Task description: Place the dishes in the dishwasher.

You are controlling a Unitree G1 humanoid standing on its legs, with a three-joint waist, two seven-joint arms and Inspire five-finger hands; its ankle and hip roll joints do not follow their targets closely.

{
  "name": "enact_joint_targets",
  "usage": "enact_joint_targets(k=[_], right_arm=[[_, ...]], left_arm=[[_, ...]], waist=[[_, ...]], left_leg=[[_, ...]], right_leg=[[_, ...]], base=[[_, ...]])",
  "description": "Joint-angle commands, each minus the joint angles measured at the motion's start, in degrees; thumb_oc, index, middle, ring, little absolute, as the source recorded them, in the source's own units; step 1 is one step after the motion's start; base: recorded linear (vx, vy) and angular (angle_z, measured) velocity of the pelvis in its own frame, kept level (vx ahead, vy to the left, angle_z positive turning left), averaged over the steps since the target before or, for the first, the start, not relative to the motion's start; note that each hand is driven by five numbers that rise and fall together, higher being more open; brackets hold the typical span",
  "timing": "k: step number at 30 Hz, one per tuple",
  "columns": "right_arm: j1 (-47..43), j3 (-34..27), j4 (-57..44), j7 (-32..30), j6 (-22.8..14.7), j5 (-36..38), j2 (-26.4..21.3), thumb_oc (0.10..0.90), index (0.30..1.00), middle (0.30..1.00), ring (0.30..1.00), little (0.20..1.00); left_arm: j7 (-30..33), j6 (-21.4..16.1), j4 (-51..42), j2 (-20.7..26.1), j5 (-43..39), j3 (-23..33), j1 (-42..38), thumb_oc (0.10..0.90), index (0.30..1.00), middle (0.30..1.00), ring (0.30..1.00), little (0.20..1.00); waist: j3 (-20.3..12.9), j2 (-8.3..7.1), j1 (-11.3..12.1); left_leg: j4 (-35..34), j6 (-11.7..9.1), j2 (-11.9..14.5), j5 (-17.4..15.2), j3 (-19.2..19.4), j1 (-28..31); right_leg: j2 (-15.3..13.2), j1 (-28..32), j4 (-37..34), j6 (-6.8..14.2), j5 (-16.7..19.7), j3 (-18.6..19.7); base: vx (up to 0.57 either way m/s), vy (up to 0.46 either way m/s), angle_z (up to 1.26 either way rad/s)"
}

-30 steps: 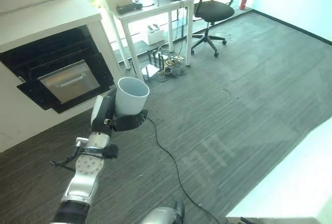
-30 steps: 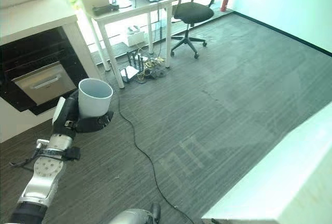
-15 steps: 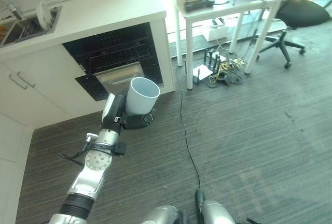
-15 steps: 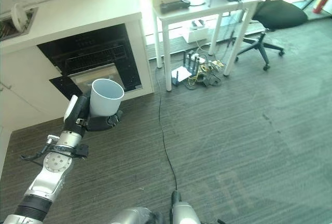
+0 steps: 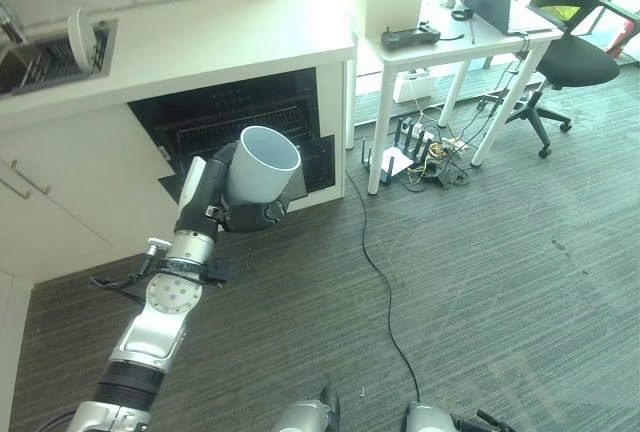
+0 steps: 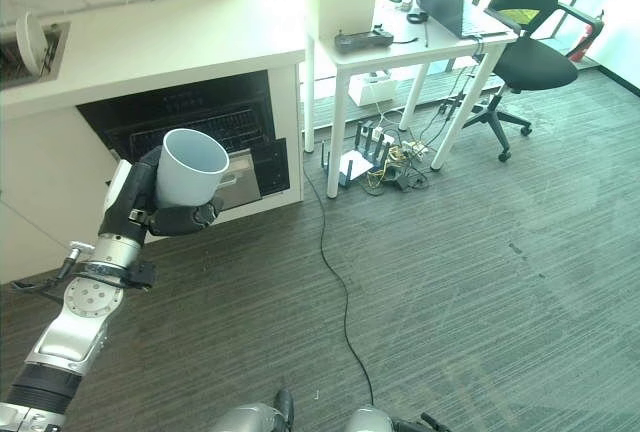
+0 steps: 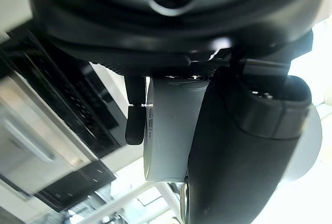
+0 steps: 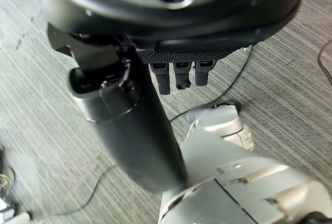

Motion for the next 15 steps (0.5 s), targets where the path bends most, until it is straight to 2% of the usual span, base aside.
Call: enact_joint_targets(k=[1, 3, 5, 9, 10, 11, 12, 15], right_arm=[[-1.7, 1.1, 0.3, 0.4, -0.5, 1.1, -1.4, 0.800, 0.900, 0.900, 0.900, 0.900], [-1.6, 0.4, 1.2, 0.7, 0.1, 0.9, -1.4, 0.800, 0.900, 0.900, 0.900, 0.900], [-1.3, 0.2, 1.9, 0.9, -0.2, 0.3, -1.1, 0.800, 0.900, 0.900, 0.900, 0.900], [-1.5, 0.6, 2.9, 1.1, -0.6, 1.0, -1.9, 0.800, 0.900, 0.900, 0.900, 0.900], [-2.4, 1.1, 2.4, 0.7, -0.3, 0.2, -2.7, 0.800, 0.900, 0.900, 0.900, 0.900], [-2.4, 1.2, 2.3, 0.7, -0.3, 0.4, -2.9, 0.800, 0.900, 0.900, 0.900, 0.900], [-2.5, 1.3, 1.8, 1.0, -0.2, 0.6, -3.5, 0.800, 0.900, 0.900, 0.900, 0.900], [-2.5, 0.9, 1.4, 0.6, -0.5, 1.1, -3.8, 0.800, 0.900, 0.900, 0.900, 0.900]], left_arm=[[1.8, -5.5, -8.1, 0.8, 0.7, 3.7, -3.3, 0.400, 0.300, 0.300, 0.300, 0.300], [0.9, -6.1, -7.7, 2.4, -0.8, 4.7, -3.0, 0.400, 0.300, 0.300, 0.300, 0.300], [0.5, -7.2, -7.5, 3.3, -1.2, 5.4, -2.2, 0.400, 0.300, 0.300, 0.300, 0.300], [1.2, -6.9, -8.9, 2.5, -0.6, 5.2, -1.4, 0.400, 0.300, 0.300, 0.300, 0.300], [2.3, -6.9, -9.7, 1.4, 1.0, 4.6, -0.8, 0.400, 0.300, 0.300, 0.300, 0.300], [2.4, -6.9, -9.8, 1.3, 1.1, 4.5, -0.8, 0.400, 0.300, 0.300, 0.300, 0.300], [2.3, -7.0, -10.5, 1.1, 0.7, 4.5, -0.8, 0.400, 0.300, 0.300, 0.300, 0.300], [0.6, -7.2, -10.8, 1.1, -0.7, 5.0, -1.2, 0.400, 0.300, 0.300, 0.300, 0.300]], waist=[[-2.1, -0.80, -1.4], [-2.1, -1.26, -1.9], [-2.0, -1.34, -2.2], [-3.2, -1.47, -1.7], [-3.6, -1.84, -1.2], [-3.5, -1.97, -1.1], [-2.7, -3.46, -0.5], [-1.1, -4.26, -0.1]], left_leg=[[6.6, -1.7, -0.2, -13.1, -0.8, -0.1], [6.6, -1.3, -1.6, -14.6, -2.1, 1.3], [6.6, -0.9, -1.9, -15.5, -2.9, 2.5], [6.6, -1.3, -1.1, -15.5, -4.4, 4.0], [6.6, -2.3, -0.2, -14.7, -3.9, 6.3], [6.6, -2.5, -0.1, -14.2, -3.8, 6.5], [10.6, -3.3, 0.4, -7.9, -2.2, 6.0], [24.9, -4.1, 2.3, -5.6, 1.1, -2.7]], right_leg=[[-1.3, -3.3, -6.2, 2.8, 5.7, 0.6], [0.0, -7.1, -6.2, 3.6, 8.3, 2.6], [0.9, -8.4, -6.2, 3.6, 9.4, 2.7], [2.1, -5.8, -6.2, 1.5, 6.9, 2.1], [1.8, -3.8, -6.2, 0.2, 5.3, 1.6], [1.7, -3.5, -6.2, 0.0, 5.1, 1.6], [1.1, -1.3, -6.2, -0.8, 3.9, 2.8], [1.3, 1.5, -6.2, -2.4, 3.2, 2.6]], base=[[0.23, -0.063, 0.61], [0.33, -0.143, 0.44], [0.37, -0.201, 0.35], [0.41, -0.248, 0.44], [0.45, -0.232, 0.40], [0.44, -0.263, 0.26], [0.22, -0.186, 0.19], [0.19, -0.168, 0.15]])
